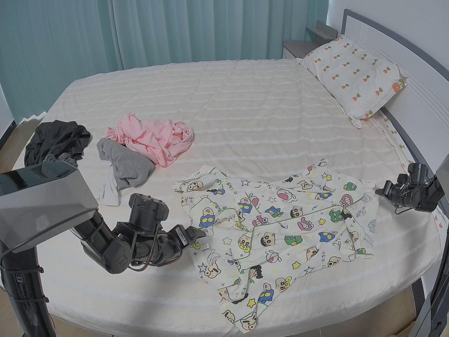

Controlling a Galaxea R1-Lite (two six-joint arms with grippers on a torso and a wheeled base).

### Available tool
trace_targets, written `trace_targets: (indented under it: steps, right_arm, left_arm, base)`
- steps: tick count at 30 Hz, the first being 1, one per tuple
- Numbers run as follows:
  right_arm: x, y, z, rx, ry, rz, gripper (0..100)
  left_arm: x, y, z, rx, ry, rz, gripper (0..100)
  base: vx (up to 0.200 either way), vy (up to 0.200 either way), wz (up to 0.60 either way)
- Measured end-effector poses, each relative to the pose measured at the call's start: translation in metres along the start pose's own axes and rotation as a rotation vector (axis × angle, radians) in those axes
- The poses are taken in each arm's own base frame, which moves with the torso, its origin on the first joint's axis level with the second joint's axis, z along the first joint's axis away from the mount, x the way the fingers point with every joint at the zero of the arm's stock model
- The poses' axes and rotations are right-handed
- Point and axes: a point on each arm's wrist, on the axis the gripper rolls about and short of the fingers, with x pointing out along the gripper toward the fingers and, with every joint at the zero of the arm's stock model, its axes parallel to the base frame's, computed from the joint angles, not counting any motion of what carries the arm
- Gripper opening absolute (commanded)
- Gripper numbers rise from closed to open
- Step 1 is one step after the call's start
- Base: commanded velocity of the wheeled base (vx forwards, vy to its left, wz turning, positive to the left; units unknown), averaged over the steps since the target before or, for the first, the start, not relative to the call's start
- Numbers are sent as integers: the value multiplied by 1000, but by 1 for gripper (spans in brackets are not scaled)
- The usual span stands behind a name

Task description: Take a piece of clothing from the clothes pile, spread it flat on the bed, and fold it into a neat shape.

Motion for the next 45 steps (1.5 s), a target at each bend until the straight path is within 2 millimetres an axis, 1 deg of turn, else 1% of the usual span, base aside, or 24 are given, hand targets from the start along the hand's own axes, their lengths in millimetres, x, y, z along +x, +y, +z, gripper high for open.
trace_targets:
  steps: [1,6,10,14,17,19,20,23,27,31,33,37,42,45]
  right_arm:
    - [0,0,0,1,1,-1,100]
    - [0,-1,-2,8,6,1,100]
    - [-4,1,-4,28,17,6,100]
    - [-14,8,-2,109,19,19,100]
    - [-28,18,3,199,8,34,100]
    - [-36,24,6,229,2,41,100]
    - [-41,28,7,245,0,46,100]
    - [-59,40,6,276,4,61,100]
    - [-85,54,-1,295,34,104,100]
    - [-108,65,-4,280,22,149,100]
    - [-116,69,-5,263,-2,163,100]
    - [-125,73,-7,245,-27,178,100]
    - [-129,74,-12,244,-25,182,100]
    - [-130,75,-13,245,-23,181,100]
  left_arm:
    - [1,-1,-1,3,2,-5,100]
    - [8,-4,-7,18,7,-21,100]
    - [14,-7,-9,31,-26,-35,100]
    - [22,-7,-13,41,-56,-27,100]
    - [28,-8,-17,48,-80,-8,100]
    - [31,-8,-18,51,-90,0,100]
    - [32,-8,-19,54,-96,4,0]
    - [37,-9,-22,59,-112,19,0]
    - [42,-9,-24,64,-132,37,0]
    - [45,-6,-25,64,-187,86,0]
    - [46,-5,-24,64,-206,106,0]
    - [45,0,-19,53,-229,130,0]
    - [39,4,-5,34,-264,136,0]
    - [33,6,7,56,-289,141,0]
  base:
    - [0,0,0]
    - [0,0,0]
    - [0,0,0]
    - [0,0,0]
    - [0,0,0]
    - [0,0,0]
    - [0,0,0]
    - [0,0,0]
    - [0,0,0]
    - [0,0,0]
    - [0,0,0]
    - [0,0,0]
    - [0,0,0]
    - [0,0,0]
